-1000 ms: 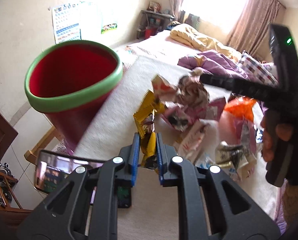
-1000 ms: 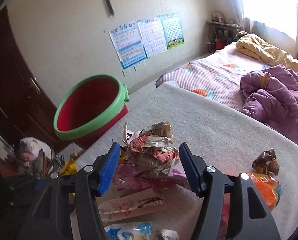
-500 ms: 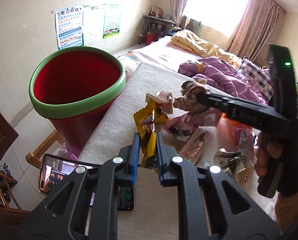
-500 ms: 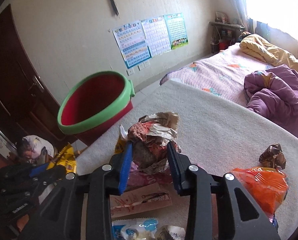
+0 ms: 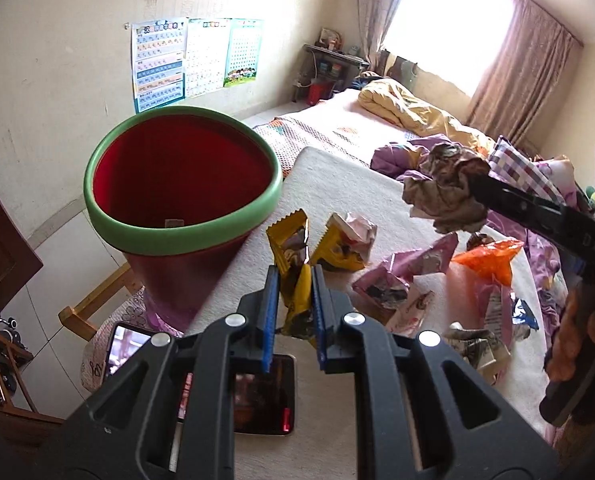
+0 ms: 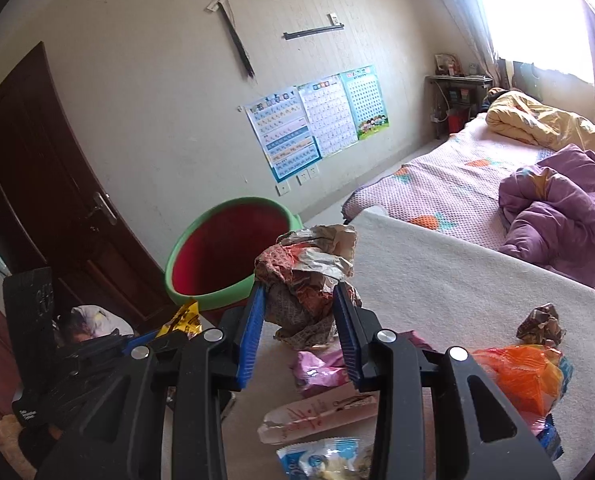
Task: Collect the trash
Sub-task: 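Carry both items over the red bucket and open both tools to drop them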
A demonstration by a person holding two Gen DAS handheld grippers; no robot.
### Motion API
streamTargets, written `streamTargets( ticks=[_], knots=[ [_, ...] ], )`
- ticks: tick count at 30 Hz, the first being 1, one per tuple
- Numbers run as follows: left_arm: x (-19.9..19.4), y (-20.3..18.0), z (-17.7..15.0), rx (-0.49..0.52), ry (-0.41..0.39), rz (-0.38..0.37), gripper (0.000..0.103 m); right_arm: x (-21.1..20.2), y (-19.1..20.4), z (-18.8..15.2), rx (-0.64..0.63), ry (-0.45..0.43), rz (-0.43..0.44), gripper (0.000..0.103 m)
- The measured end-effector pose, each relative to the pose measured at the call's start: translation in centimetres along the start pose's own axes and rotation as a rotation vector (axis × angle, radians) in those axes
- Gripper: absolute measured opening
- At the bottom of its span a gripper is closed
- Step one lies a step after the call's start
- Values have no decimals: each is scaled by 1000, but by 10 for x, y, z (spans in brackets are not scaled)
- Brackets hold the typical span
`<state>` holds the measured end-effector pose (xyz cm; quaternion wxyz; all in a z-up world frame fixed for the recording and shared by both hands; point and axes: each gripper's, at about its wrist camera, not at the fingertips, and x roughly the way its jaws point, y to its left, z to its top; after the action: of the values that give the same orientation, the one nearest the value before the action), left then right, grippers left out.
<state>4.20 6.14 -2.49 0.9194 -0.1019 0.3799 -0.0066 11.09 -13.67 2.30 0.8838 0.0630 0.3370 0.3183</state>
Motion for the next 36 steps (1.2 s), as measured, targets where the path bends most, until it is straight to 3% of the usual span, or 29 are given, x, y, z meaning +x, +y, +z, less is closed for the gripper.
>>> streamTargets(
  ticks=[21, 36],
  knots=[
    [-15, 55, 43, -59, -123, 119, 15, 36, 39, -3, -19, 48, 110, 35],
    [5, 72, 56, -47, -106, 161, 15, 77, 58, 23, -63, 48, 144, 35]
  ],
)
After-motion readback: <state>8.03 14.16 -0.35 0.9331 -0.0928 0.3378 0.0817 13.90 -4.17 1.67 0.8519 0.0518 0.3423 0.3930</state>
